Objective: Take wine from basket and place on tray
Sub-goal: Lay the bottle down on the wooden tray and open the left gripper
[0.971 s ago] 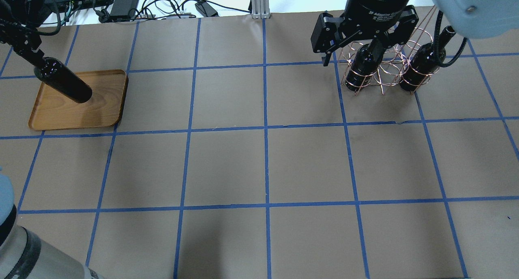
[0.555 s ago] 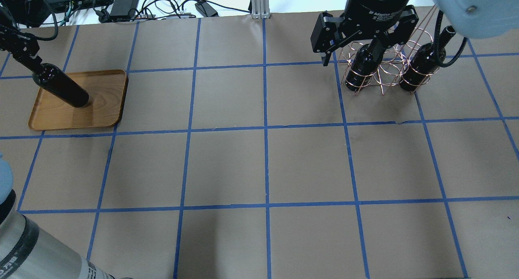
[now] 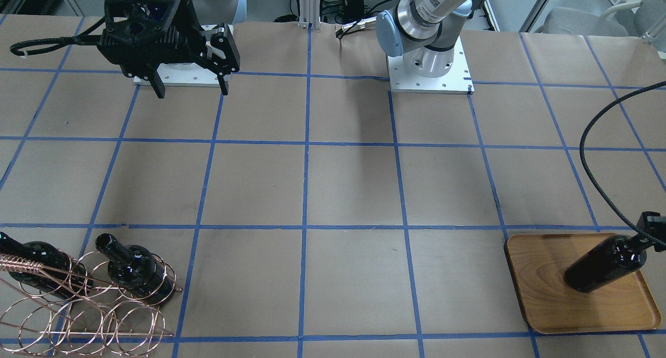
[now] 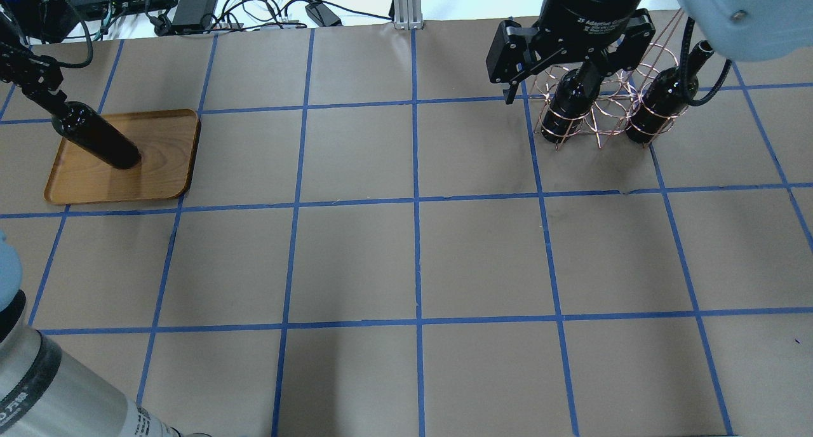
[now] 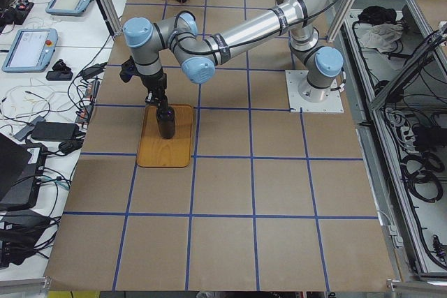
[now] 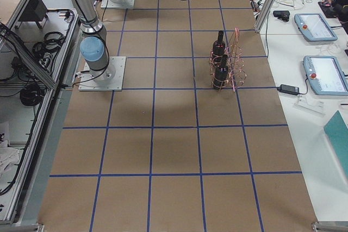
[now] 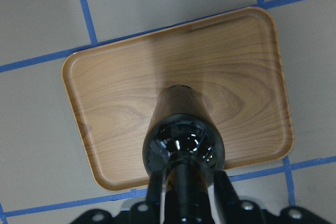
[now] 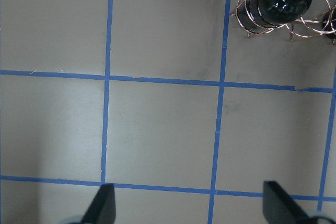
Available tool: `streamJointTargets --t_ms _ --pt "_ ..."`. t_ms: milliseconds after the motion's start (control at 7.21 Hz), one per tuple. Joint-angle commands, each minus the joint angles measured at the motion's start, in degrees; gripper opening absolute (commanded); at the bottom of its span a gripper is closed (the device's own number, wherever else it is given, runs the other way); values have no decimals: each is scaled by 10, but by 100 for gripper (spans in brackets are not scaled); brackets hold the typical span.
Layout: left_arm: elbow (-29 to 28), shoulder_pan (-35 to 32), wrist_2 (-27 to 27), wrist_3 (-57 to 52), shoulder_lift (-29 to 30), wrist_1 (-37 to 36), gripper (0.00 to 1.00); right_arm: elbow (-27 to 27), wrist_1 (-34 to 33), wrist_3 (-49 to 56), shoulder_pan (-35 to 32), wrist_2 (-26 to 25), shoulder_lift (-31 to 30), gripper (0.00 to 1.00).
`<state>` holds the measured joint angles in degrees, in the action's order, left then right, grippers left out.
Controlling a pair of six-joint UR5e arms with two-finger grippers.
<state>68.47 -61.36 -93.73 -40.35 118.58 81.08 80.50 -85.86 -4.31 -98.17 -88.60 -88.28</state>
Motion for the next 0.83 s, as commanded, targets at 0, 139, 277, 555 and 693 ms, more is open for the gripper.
streamJointTargets --t_ms 0,139,277,555,693 --pt "2 -1 9 4 -18 4 100 0 0 0 0 0 0 100" --pt "2 -11 13 6 -45 35 100 0 1 0 0 0 0 100" --pt "5 -18 14 18 -81 73 100 0 1 0 0 0 0 100" --pt "26 -94 14 123 -159 117 100 0 1 -1 0 0 0 100" --pt "58 -126 17 224 -197 122 100 0 1 -1 0 0 0 100"
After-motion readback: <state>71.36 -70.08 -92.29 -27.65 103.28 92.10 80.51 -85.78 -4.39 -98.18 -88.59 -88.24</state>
